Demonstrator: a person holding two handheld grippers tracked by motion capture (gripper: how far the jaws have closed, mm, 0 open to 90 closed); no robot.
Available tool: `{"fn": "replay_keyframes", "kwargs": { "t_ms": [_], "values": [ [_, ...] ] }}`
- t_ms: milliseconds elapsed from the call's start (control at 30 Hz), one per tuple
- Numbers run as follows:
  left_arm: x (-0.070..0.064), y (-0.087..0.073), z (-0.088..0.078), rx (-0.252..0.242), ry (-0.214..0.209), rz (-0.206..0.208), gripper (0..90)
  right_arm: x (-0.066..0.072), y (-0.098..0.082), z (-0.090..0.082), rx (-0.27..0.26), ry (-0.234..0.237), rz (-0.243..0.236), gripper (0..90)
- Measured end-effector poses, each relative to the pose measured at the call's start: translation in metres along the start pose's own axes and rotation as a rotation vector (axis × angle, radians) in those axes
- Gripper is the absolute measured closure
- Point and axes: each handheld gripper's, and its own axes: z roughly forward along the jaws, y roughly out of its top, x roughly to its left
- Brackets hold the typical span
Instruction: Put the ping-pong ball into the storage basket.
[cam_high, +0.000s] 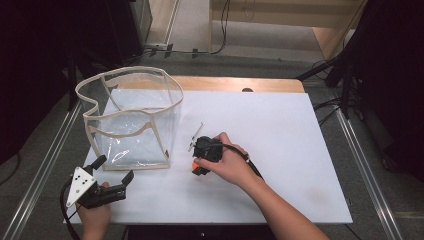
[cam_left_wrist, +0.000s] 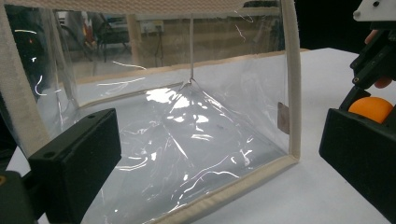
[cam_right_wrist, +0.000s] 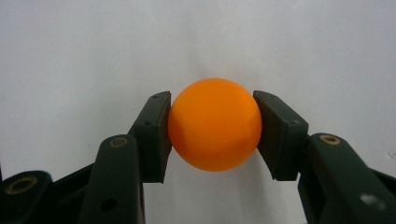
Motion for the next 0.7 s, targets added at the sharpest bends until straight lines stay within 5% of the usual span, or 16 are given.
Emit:
{"fn": "replay_keyframes", "kwargs": {
  "t_ms": [700],
  "values": [
    [0.000, 0.000, 0.000, 0.000, -0.001, 0.001, 0.0, -0.003, 0.008, -0.020, 0.001, 0.013, -0.009, 47.6]
  ]
}}
